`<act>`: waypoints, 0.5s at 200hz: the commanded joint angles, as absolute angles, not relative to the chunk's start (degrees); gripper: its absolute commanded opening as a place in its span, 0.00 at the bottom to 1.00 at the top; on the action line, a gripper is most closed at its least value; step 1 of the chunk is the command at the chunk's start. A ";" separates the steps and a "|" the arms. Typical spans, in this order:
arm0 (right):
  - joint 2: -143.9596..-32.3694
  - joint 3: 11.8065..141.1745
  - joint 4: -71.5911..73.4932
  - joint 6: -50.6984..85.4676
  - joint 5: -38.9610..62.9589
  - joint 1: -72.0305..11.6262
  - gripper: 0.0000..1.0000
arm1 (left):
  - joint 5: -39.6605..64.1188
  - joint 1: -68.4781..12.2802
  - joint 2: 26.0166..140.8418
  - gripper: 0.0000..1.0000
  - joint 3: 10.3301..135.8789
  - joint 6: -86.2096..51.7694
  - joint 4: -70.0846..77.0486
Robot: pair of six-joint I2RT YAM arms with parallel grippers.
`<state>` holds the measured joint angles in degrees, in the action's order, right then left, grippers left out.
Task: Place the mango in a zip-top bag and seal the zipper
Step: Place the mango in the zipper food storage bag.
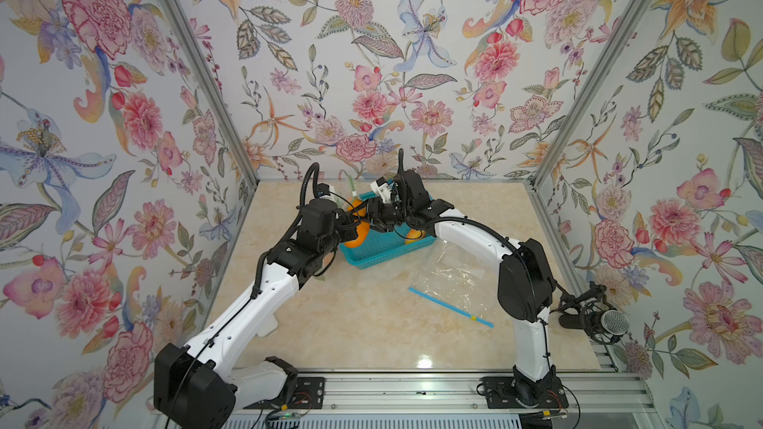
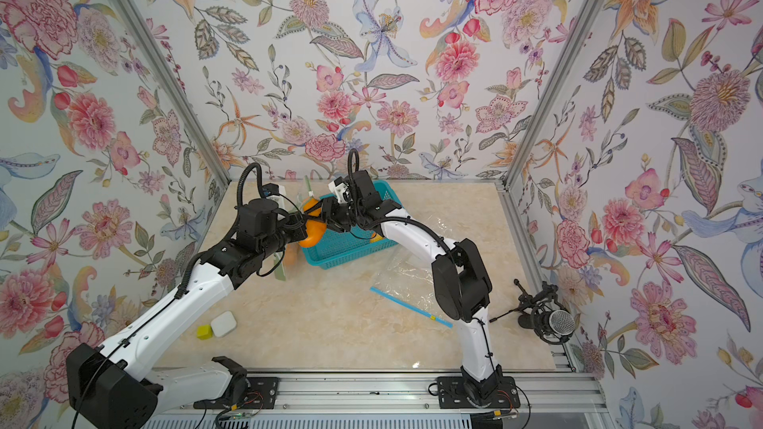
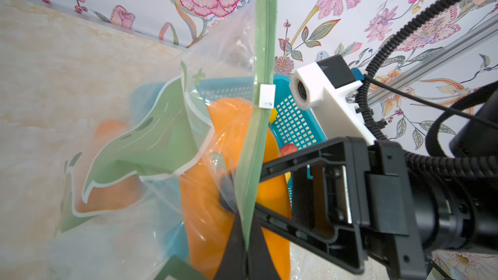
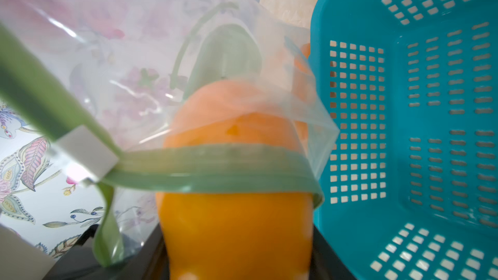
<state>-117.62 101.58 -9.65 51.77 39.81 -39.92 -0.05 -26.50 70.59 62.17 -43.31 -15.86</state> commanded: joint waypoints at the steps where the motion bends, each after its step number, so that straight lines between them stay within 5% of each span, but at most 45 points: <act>1: -114.94 103.79 -14.46 43.35 44.89 -41.35 0.36 | -1.01 -25.24 72.91 0.00 65.38 -40.99 -19.08; 77: -114.93 105.19 -15.93 42.79 43.99 -41.10 0.63 | 3.49 -24.87 74.03 0.00 65.45 -43.86 -18.44; 100: -115.57 106.13 -15.93 42.81 44.03 -40.93 0.64 | 4.14 -24.87 73.48 0.00 64.43 -44.72 -17.66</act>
